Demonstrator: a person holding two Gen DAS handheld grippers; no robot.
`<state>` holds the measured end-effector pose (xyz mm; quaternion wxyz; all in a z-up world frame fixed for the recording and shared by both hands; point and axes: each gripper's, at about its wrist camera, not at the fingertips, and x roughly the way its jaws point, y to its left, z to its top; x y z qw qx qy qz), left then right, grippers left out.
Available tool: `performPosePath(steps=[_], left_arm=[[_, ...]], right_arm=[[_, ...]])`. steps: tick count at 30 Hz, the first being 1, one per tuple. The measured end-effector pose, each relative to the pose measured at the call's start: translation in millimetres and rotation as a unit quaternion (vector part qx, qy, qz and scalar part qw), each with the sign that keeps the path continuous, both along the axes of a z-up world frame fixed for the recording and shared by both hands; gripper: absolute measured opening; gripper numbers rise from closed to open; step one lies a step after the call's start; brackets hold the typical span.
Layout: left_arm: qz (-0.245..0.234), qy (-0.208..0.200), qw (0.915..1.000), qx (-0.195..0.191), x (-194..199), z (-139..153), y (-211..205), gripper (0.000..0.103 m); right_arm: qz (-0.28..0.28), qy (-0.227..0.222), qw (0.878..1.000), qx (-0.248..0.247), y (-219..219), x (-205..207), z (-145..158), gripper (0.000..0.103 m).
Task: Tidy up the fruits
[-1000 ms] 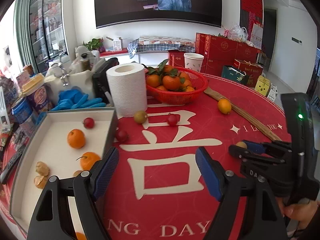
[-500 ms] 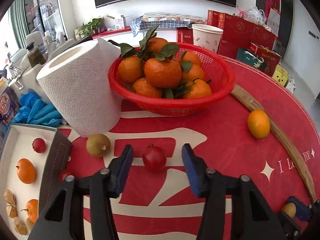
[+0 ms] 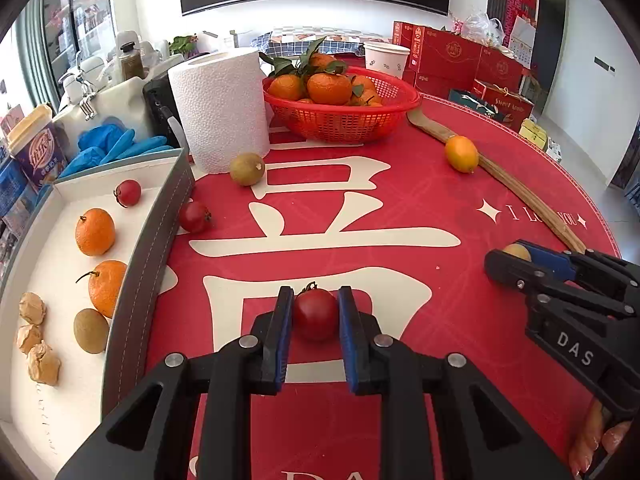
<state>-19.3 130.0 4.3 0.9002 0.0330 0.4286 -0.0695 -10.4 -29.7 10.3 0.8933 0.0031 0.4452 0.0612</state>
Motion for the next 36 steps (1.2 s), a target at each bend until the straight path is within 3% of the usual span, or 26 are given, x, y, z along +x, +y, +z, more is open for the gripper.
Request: performPosePath(steps=[10, 36], left_arm=[[0.004, 0.001, 1.0, -0.006, -1, 1, 6, 0.025], [0.016, 0.0, 0.9999, 0.003, 1, 0, 5, 0.025]], right_arm=[[0.016, -0.013, 0.999, -0.033, 29, 6, -2, 0.029], [0.015, -0.014, 0.999, -0.03, 27, 5, -1, 0.029]])
